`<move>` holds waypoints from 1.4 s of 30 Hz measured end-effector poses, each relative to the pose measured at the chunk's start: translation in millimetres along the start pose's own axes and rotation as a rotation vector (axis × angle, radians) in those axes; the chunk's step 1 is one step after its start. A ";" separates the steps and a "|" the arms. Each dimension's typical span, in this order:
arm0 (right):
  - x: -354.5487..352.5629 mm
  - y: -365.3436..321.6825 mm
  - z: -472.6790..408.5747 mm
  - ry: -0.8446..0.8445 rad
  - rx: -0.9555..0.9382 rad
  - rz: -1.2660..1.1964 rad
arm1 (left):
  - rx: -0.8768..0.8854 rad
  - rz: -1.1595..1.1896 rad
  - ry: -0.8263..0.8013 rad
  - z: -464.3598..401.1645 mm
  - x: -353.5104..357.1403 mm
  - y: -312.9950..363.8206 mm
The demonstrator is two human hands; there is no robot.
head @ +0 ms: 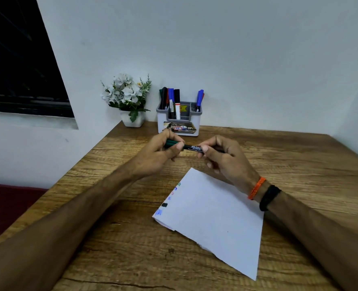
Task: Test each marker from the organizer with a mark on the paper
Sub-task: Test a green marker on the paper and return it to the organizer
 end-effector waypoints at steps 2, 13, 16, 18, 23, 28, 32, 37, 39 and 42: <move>-3.0 -3.2 -1.1 0.007 0.008 -0.015 | 0.012 0.042 0.032 -3.2 -4.3 3.4; 9.6 -28.7 9.3 0.004 -0.165 0.302 | -0.071 0.284 0.375 -2.8 -20.6 8.9; 16.8 -42.8 18.0 -0.012 -0.253 0.415 | -0.047 0.265 0.332 -3.2 -13.8 14.4; 18.6 -48.0 20.7 -0.018 -0.281 0.431 | -0.038 0.262 0.327 -3.5 -12.8 15.8; 19.5 -49.2 21.9 -0.020 -0.281 0.423 | 0.001 0.259 0.314 -4.2 -10.8 20.6; 9.9 -49.5 15.3 0.027 -0.276 0.384 | -0.007 0.087 0.249 -4.9 -15.0 7.9; -4.7 -54.2 1.7 0.109 -0.287 0.401 | -0.098 -0.672 0.124 -4.5 -35.0 -25.6; -22.4 -62.6 -37.5 0.191 -0.265 0.473 | -0.235 -0.938 -0.025 -11.6 -34.8 -57.2; -29.0 -68.2 -54.2 0.240 -0.273 0.483 | -0.258 -0.971 -0.112 -12.2 -27.7 -64.1; -40.3 -76.1 -77.5 0.329 -0.305 0.491 | -0.290 -0.980 -0.207 -11.1 -23.0 -74.4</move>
Point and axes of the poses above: each hand's wrist, its own z-axis away from the middle knuckle, its own x-axis out of the palm, y = z × x, the point moved 10 cm from there along -z, towards the middle knuckle, and after that the axes turned 12 degrees about x, right-handed, at the moved point
